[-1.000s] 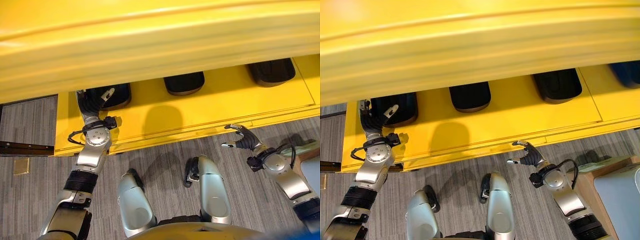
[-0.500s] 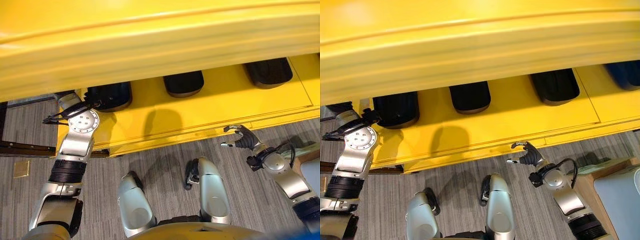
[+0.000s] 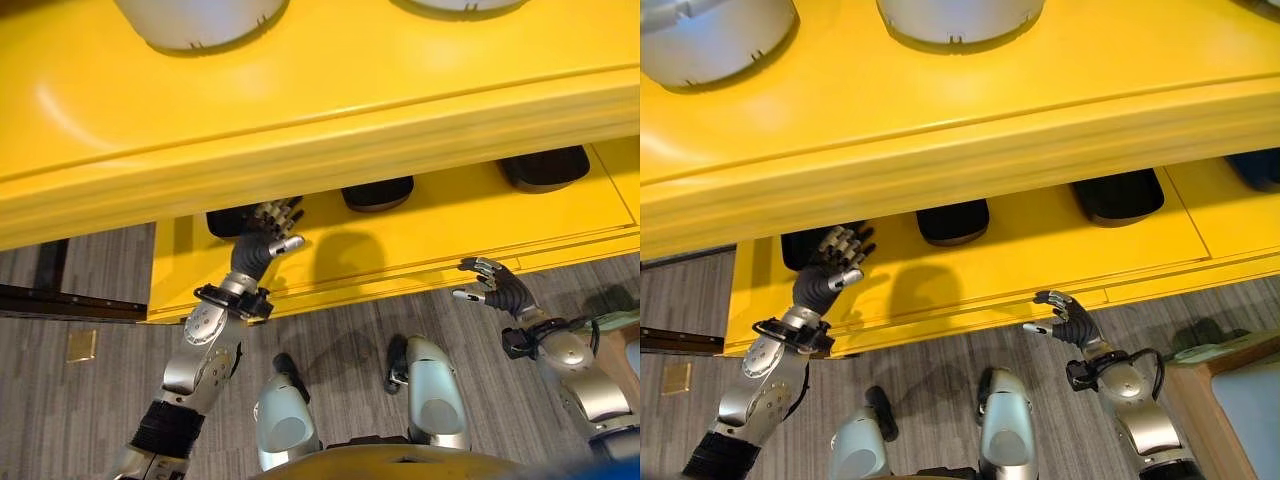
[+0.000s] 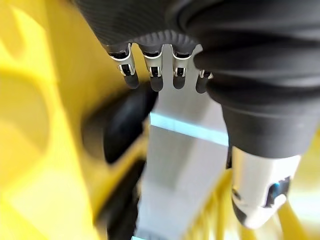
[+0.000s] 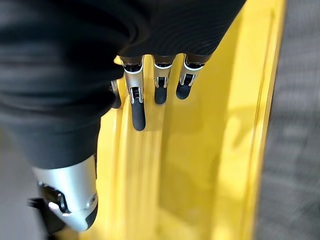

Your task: Move parts from the plastic box to the shelf.

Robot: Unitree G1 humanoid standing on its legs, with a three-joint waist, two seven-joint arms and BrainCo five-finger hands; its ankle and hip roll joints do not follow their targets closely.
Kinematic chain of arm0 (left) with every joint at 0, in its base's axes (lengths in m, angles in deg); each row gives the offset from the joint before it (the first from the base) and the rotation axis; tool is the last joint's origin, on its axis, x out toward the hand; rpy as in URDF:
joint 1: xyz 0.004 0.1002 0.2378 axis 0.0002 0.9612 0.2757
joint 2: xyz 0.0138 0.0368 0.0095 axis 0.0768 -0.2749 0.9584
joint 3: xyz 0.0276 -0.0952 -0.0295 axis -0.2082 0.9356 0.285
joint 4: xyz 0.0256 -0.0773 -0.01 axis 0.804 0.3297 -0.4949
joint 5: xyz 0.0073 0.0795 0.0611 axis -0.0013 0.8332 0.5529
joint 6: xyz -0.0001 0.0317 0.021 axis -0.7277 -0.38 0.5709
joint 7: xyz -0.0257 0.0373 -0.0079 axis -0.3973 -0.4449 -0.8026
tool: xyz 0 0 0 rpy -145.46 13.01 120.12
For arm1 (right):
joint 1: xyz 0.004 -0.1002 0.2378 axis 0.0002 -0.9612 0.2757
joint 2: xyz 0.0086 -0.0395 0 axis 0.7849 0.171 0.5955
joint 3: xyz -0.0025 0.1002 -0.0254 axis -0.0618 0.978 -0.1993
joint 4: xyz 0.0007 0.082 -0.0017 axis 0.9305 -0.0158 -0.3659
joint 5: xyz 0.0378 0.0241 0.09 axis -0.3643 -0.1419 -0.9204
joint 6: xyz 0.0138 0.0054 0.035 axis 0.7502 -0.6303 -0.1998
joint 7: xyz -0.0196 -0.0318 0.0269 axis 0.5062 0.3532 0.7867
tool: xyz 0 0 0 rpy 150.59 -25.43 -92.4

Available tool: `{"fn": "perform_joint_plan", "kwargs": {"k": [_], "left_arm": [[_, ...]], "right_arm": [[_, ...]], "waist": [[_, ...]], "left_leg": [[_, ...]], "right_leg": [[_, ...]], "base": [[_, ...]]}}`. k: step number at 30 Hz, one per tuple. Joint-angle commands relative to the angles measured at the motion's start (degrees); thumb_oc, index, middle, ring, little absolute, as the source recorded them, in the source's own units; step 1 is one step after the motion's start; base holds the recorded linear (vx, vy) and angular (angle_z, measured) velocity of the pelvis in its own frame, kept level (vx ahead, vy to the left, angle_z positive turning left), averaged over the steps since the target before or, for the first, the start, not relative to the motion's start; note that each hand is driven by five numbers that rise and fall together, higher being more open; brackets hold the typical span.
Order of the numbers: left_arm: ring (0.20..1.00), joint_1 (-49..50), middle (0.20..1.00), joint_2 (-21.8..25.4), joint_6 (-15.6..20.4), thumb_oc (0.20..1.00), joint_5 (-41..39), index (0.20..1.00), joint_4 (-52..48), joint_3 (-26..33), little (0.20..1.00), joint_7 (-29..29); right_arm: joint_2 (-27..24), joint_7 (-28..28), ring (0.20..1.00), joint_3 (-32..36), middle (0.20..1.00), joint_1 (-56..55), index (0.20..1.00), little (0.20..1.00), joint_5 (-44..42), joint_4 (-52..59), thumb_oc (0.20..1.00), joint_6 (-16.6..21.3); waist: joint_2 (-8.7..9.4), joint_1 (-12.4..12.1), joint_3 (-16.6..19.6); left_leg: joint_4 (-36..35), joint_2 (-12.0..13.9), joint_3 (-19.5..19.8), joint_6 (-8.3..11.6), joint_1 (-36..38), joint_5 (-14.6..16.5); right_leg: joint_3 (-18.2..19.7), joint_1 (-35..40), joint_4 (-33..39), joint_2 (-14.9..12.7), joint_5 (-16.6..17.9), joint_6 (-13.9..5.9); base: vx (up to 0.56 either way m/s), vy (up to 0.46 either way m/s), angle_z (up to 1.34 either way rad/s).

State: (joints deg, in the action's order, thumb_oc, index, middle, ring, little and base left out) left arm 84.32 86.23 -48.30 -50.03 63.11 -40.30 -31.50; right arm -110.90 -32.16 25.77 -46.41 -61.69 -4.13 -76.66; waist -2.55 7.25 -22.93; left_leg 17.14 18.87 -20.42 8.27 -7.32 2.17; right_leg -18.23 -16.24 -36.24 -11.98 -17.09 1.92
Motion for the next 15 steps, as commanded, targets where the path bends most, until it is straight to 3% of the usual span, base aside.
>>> {"fn": "perform_joint_plan", "kwargs": {"k": [1, 3, 6, 9, 15], "left_arm": [[1.000, -3.1, 1.000, 2.6, -2.2, 1.000, 2.2, 1.000, -1.5, -3.7, 1.000, -17.2], [1.000, -3.6, 1.000, 5.3, -0.5, 1.000, 3.8, 1.000, -0.2, -7.2, 1.000, -24.1], [1.000, -2.9, 1.000, 6.6, -3.1, 1.000, 1.1, 1.000, 0.7, -8.1, 1.000, -27.7], [1.000, -1.6, 1.000, 6.6, -1.0, 1.000, 4.3, 1.000, 1.5, -8.3, 1.000, -29.2], [1.000, 1.8, 1.000, 6.7, -1.7, 1.000, 5.5, 1.000, 2.3, -8.3, 1.000, -29.4]], "right_arm": [[2.5, -5.5, 1.000, 0.1, 1.000, 7.2, 1.000, 1.000, -7.9, 2.0, 1.000, 9.1], [1.7, -6.6, 1.000, 0.2, 1.000, 7.8, 1.000, 1.000, -10.4, 0.2, 1.000, 8.2], [1.1, -7.2, 1.000, 0.2, 1.000, 7.2, 1.000, 1.000, -11.1, -0.9, 1.000, 7.0], [1.6, -8.0, 1.000, 0.9, 1.000, 5.1, 1.000, 1.000, -9.9, -1.3, 1.000, 6.6], [1.9, -9.4, 1.000, 1.7, 1.000, 1.7, 1.000, 1.000, -9.4, -1.1, 1.000, 6.6]], "waist": [[1.44, 1.5, 1.7], [0.89, 2.4, 2.5], [0.53, 3.0, 4.1], [0.50, 3.5, 6.0], [0.96, 4.6, 9.5]], "left_leg": [[1.3, 0.6, -3.9, -2.04, 3.1, -0.5], [-0.8, 0.1, -5.0, -1.92, 4.8, -0.6], [-4.1, -0.7, -5.8, -1.84, 7.3, -1.2], [-7.0, -1.4, -6.2, -1.33, 9.3, -2.4], [-14.8, -2.4, -9.2, -0.14, 14.0, -5.6]], "right_leg": [[4.3, 6.3, 4.0, 0.1, 2.5, -4.99], [4.6, 7.5, 6.2, -0.3, 3.5, -5.31], [4.9, 9.7, 10.3, -0.5, 5.3, -5.89], [5.4, 11.2, 14.6, -0.4, 7.6, -6.41], [4.3, 15.9, 26.0, -0.5, 13.4, -8.26]], "base": [[0.04, 0.124, -0.08], [0.06, 0.130, -0.14], [0.10, 0.069, -0.14], [0.11, 0.016, -0.03], [0.09, -0.018, 0.01]]}}
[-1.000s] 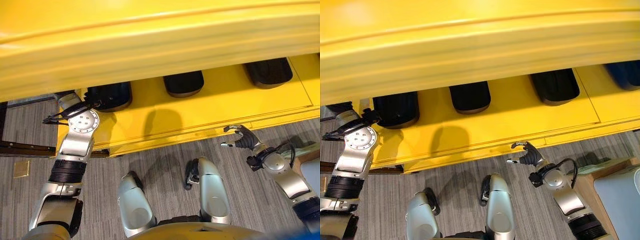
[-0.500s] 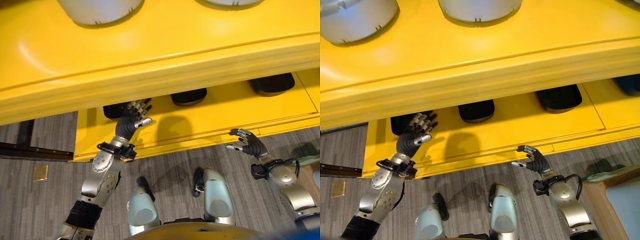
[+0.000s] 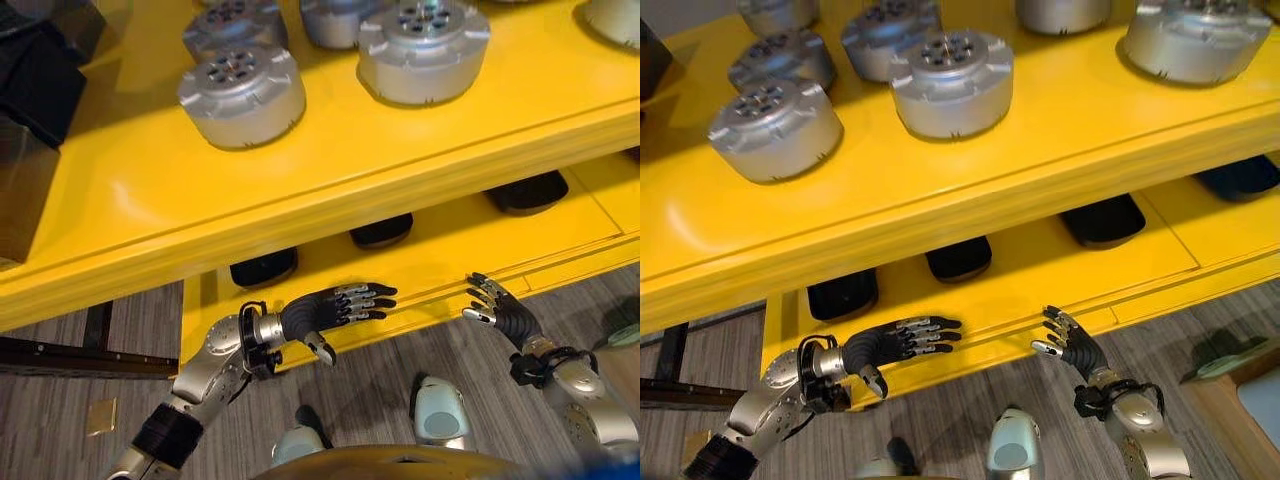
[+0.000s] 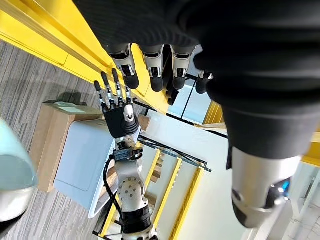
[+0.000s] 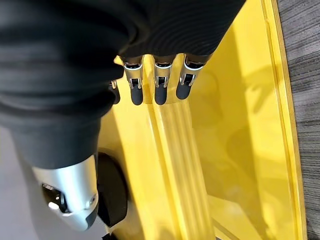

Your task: Move parts from the plastic box to the shelf.

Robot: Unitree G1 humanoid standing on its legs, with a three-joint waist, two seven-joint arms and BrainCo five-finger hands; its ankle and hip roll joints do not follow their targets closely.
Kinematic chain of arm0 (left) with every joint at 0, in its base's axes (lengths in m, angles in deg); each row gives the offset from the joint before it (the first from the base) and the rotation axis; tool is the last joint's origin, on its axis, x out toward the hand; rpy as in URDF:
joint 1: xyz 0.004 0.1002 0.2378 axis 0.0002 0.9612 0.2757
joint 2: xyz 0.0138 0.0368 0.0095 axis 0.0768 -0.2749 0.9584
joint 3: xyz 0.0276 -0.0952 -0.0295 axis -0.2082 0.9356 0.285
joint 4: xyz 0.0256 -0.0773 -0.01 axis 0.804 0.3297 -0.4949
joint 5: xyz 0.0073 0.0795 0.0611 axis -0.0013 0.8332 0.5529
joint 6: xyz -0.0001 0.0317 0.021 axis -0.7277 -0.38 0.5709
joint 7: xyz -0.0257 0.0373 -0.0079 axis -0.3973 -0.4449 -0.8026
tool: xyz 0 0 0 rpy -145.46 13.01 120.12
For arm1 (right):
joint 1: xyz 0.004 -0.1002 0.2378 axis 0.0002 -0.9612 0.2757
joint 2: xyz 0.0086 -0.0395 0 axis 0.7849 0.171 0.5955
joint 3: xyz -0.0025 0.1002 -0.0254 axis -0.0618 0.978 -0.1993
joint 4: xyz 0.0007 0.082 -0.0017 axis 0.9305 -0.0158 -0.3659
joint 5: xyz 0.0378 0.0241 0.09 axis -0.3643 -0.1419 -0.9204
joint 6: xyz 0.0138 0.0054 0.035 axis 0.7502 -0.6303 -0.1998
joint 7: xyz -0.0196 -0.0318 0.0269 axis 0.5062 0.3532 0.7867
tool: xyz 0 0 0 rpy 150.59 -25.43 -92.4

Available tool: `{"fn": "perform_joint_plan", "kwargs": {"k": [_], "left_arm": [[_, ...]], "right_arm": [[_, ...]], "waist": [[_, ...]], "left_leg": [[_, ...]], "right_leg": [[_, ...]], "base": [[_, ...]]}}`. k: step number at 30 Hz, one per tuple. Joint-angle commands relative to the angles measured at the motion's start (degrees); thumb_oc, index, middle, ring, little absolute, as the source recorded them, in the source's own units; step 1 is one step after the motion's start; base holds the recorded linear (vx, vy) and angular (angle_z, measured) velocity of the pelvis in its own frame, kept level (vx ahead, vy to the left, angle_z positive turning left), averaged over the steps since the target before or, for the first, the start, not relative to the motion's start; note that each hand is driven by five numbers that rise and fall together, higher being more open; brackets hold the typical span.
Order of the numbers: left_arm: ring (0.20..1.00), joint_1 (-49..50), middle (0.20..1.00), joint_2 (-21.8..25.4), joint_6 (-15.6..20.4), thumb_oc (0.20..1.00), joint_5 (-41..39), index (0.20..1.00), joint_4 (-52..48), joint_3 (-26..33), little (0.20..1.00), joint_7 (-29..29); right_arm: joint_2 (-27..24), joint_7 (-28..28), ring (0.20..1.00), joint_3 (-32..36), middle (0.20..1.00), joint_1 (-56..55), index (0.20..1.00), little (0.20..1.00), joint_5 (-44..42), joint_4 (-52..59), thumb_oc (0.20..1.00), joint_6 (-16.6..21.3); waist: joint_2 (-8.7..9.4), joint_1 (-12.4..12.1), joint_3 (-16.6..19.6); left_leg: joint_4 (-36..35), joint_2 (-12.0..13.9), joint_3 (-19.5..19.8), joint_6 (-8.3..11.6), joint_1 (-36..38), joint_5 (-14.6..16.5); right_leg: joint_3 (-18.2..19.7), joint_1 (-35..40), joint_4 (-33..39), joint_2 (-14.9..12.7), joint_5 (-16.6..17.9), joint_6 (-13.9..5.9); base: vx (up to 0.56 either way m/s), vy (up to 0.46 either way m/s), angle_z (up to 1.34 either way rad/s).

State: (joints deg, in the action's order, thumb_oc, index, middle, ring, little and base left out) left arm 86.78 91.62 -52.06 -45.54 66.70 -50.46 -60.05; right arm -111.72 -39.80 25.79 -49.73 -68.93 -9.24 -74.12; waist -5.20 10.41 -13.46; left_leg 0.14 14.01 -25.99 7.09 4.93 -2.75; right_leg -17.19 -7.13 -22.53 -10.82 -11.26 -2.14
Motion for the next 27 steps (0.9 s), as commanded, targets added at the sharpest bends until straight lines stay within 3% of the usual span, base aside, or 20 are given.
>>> {"fn": "perform_joint_plan", "kwargs": {"k": [1, 4, 9, 10, 13, 15, 17, 23, 27], "left_arm": [[1.000, 0.5, 1.000, 1.3, 2.8, 1.000, 0.2, 1.000, -1.3, 2.6, 1.000, -0.6], [1.000, 2.7, 1.000, 0.3, 2.1, 1.000, -1.5, 1.000, -1.9, 4.7, 1.000, -1.3], [1.000, 5.3, 1.000, 0.4, 6.6, 1.000, -1.3, 1.000, -2.8, 8.6, 1.000, 3.7], [1.000, 5.9, 1.000, 0.1, 7.1, 1.000, -2.8, 1.000, -2.8, 10.1, 1.000, 6.6], [1.000, 9.4, 1.000, 0.2, 9.7, 1.000, -2.1, 1.000, -3.9, 13.9, 1.000, 7.8], [1.000, 11.2, 1.000, 0.3, 9.3, 1.000, -3.4, 1.000, -5.1, 15.4, 1.000, 4.8], [1.000, 12.0, 1.000, 0.8, 11.0, 1.000, -2.8, 1.000, -5.6, 15.7, 1.000, 2.1], [1.000, 11.3, 1.000, 2.2, 15.0, 1.000, -4.2, 1.000, -6.6, 14.8, 1.000, 4.9], [1.000, 11.5, 1.000, 2.1, 13.7, 1.000, -4.8, 1.000, -6.9, 14.1, 1.000, 4.7]], "right_arm": [[2.8, -1.9, 1.000, 1.7, 1.000, 4.5, 1.000, 1.000, -2.2, 4.1, 1.000, 4.1], [3.5, -2.4, 1.000, 1.9, 1.000, 3.4, 1.000, 1.000, -1.9, 5.0, 1.000, 4.5], [4.2, -3.8, 1.000, 1.8, 1.000, 2.9, 1.000, 1.000, -0.4, 7.8, 1.000, 5.9], [4.1, -3.3, 1.000, 1.7, 1.000, 2.4, 1.000, 1.000, 1.0, 9.3, 1.000, 6.4], [3.4, -3.6, 1.000, 1.7, 1.000, 0.4, 1.000, 1.000, 3.8, 14.9, 1.000, 6.3], [2.5, -4.7, 1.000, 2.2, 1.000, -0.9, 1.000, 1.000, 3.8, 16.7, 1.000, 5.3], [1.7, -6.0, 1.000, 2.3, 1.000, -1.3, 1.000, 1.000, 3.7, 17.5, 1.000, 4.8], [-0.3, -7.0, 1.000, 0.3, 1.000, -1.5, 1.000, 1.000, 2.5, 18.3, 1.000, 3.5], [-0.2, -8.1, 1.000, -0.8, 1.000, -2.2, 1.000, 1.000, 2.5, 18.3, 1.000, 3.1]], "waist": [[3.66, 1.2, 0.7], [3.79, 0.3, 1.6], [4.27, -1.4, 2.7], [4.37, -1.9, 3.0], [5.02, -3.4, 3.3], [5.46, -4.0, 3.4], [5.76, -4.4, 3.5], [6.41, -4.8, 4.2], [6.73, -5.0, 4.3]], "left_leg": [[0.0, 2.4, -4.2, 1.43, 2.7, -1.6], [-4.3, 2.0, -5.0, 1.94, 4.6, -3.2], [-5.1, 3.2, -6.8, 3.18, 4.8, -3.8], [-5.1, 3.0, -6.8, 2.98, 4.8, -3.6], [-5.1, 2.5, -6.9, 2.50, 4.7, -3.2], [-5.1, 2.3, -6.7, 2.36, 4.8, -3.2], [-5.1, 2.2, -6.7, 2.37, 4.8, -3.2], [-5.1, 2.2, -6.6, 2.41, 5.0, -3.2], [-5.1, 2.3, -6.5, 2.58, 5.2, -3.3]], "right_leg": [[2.4, 7.9, 15.3, -2.3, 9.5, -5.05], [0.4, 9.7, 20.6, -3.7, 13.4, -7.11], [-4.5, 11.6, 26.1, -5.3, 17.8, -9.45], [-5.2, 11.9, 26.4, -5.1, 17.9, -9.51], [-6.5, 12.2, 26.5, -5.3, 18.0, -9.82], [-7.1, 12.7, 26.9, -5.1, 18.0, -9.88], [-7.4, 12.9, 26.9, -5.0, 18.0, -9.94], [-7.7, 13.4, 27.2, -4.3, 17.4, -9.73], [-7.7, 13.8, 27.2, -4.1, 17.2, -9.63]], "base": [[0.08, -0.056, 0.12], [0.05, -0.052, 0.08], [0.01, -0.047, 0.04], [0.00, -0.032, -0.02], [0.00, -0.020, 0.05], [0.01, -0.012, 0.03], [0.01, -0.033, 0.11], [0.01, -0.009, 0.02], [0.01, -0.002, 0.00]]}}
